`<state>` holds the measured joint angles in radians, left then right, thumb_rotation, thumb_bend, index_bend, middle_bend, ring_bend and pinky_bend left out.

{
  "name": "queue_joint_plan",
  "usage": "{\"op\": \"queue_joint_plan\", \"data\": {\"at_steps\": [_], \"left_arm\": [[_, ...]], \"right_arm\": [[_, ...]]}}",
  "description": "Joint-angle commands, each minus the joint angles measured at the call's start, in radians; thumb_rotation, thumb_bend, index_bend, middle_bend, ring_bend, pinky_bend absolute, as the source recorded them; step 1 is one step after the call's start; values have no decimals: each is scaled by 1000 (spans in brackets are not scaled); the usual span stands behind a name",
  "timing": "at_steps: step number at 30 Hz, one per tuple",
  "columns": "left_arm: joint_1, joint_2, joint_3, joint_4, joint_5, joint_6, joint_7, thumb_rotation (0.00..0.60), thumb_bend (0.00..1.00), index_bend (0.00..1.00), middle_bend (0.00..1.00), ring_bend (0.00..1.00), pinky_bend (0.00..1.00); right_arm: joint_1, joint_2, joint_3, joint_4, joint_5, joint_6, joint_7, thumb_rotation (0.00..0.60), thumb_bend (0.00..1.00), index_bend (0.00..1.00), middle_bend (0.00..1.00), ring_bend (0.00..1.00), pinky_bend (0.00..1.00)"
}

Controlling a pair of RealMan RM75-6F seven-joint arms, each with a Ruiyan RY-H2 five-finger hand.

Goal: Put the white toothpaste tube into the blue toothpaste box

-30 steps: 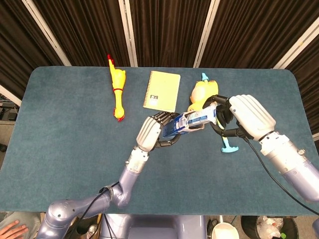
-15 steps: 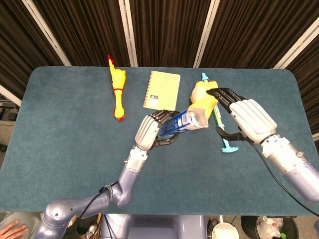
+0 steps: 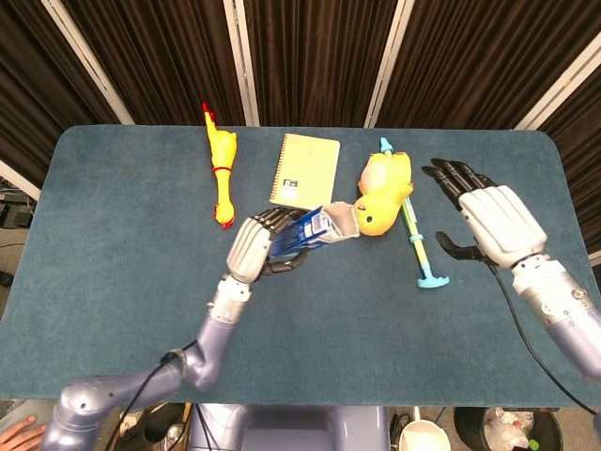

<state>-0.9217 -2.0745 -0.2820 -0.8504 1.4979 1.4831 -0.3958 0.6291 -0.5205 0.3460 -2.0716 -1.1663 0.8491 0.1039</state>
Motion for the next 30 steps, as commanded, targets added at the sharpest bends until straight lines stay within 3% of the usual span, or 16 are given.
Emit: {"op": "queue_joint_plan", "data": {"at_steps": [1,10,18,21,23,25,30], "left_arm": [[61,80,70,-34,20,-31,50,600,366,277,409,374,458],[171,199,193,-147,-14,-166,222,600,366,298,430,384,458],[207,265,211,-257,-79,-279,382,600,358,288,408,369,451],[216,285,205,-295,-93,-293,407,600,306,223,322,270,350],[222,299,195,-325,-96,-285,418,600,236,135,209,148,213],[226,313,185,-355,-96,-275,427,600,203,80,131,79,141],[246,369,155,-454,-94,-235,447,600,198,53,85,50,98]], "right_arm": [[-30,-34,-30,9,26,35,-24,600,398,0,44,11,188],[-41,-52,-35,-22,26,72,-46,600,398,0,44,11,188],[-58,-43,-41,-78,19,101,-69,600,399,0,44,11,188],[-65,-36,-44,-95,13,109,-75,600,398,0,44,11,188],[-71,-36,-48,-102,6,116,-78,600,398,0,44,11,188],[-76,-38,-52,-104,2,120,-80,600,399,0,44,11,188],[-95,-49,-67,-107,-21,139,-86,600,398,0,44,11,188]]}}
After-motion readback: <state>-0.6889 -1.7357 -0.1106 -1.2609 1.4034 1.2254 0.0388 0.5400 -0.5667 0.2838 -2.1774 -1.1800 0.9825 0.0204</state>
